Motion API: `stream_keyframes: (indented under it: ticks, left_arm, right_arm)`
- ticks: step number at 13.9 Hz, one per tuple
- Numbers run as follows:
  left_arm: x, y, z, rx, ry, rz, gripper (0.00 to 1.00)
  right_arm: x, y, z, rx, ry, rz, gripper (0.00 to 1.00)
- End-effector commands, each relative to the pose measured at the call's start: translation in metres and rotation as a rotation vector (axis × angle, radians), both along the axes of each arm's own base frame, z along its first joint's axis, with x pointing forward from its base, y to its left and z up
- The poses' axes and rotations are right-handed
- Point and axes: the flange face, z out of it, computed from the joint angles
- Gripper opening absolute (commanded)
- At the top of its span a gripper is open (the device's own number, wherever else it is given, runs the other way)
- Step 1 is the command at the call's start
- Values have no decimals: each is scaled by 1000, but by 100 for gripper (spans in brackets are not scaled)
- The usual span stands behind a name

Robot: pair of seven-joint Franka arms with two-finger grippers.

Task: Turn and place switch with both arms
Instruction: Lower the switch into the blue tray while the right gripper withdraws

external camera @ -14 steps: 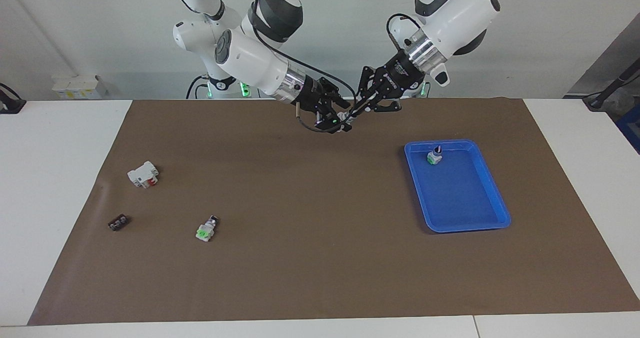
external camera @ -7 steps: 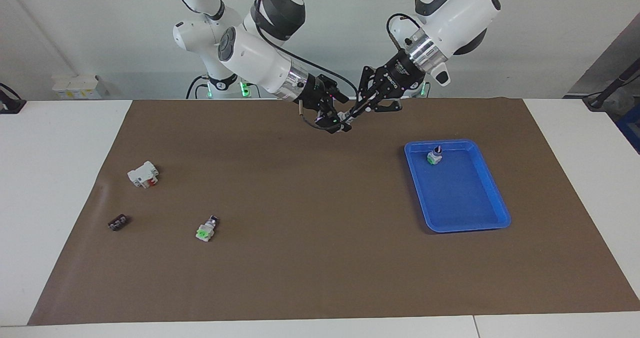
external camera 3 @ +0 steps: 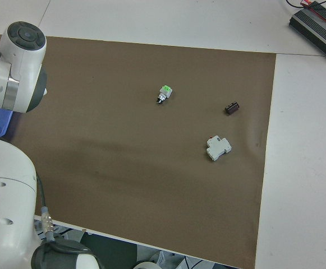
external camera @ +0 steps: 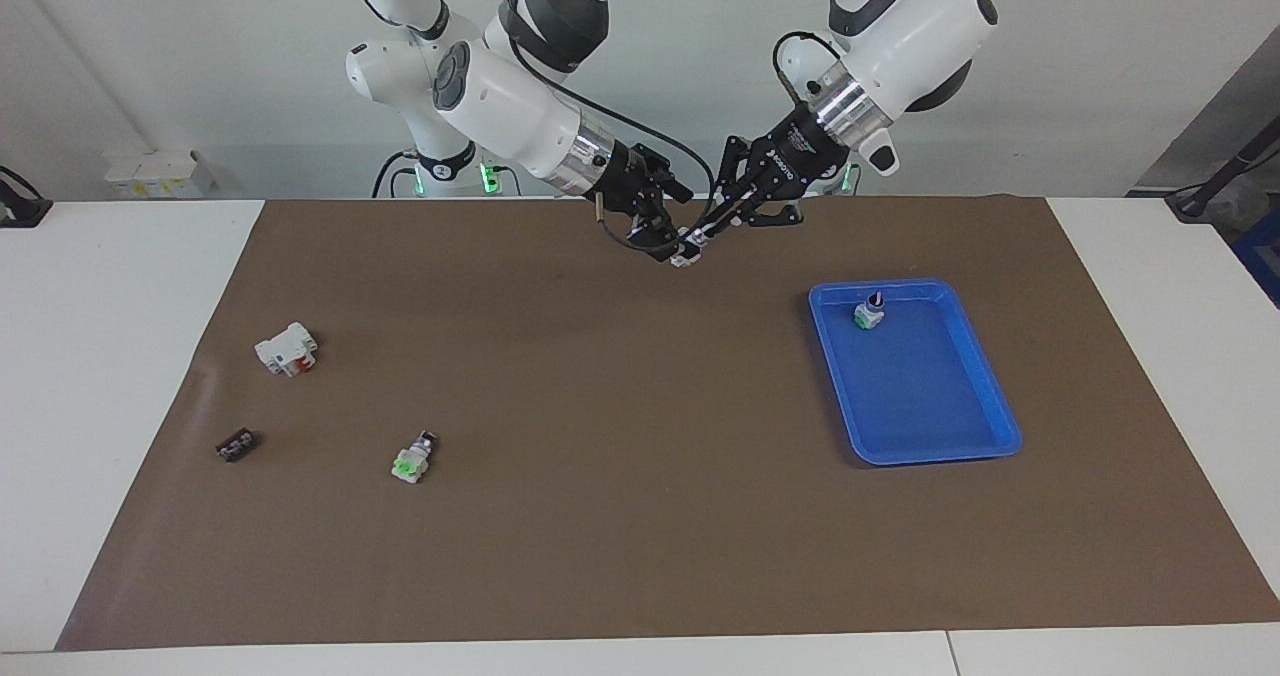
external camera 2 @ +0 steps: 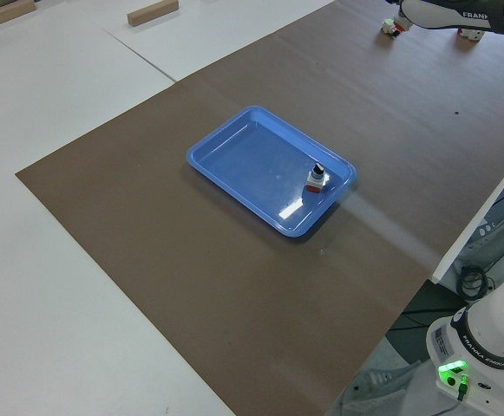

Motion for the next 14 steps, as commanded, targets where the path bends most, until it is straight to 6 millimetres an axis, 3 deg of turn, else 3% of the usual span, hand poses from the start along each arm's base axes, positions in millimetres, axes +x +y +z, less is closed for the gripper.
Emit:
stream_keyframes:
  ticks: [1,5,8,11,14]
  left_arm:
    - [-9,34,-11,63,-63,-12,0]
    - [-2,78,-33,166,-141,-117,0]
    - [-1,106,-56,249,-225,-323,0]
    - [7,161,-64,297,-319,-513,0]
    - [16,179,-91,376,-361,-736,0]
  right_arm:
    - [-13,-17,15,-70,-94,99,100]
    - [-19,-37,36,-229,-340,329,100]
    - [-9,-58,39,-346,-476,475,100]
    - [3,-89,39,-517,-610,697,100]
    - [15,-141,41,-636,-656,907,100]
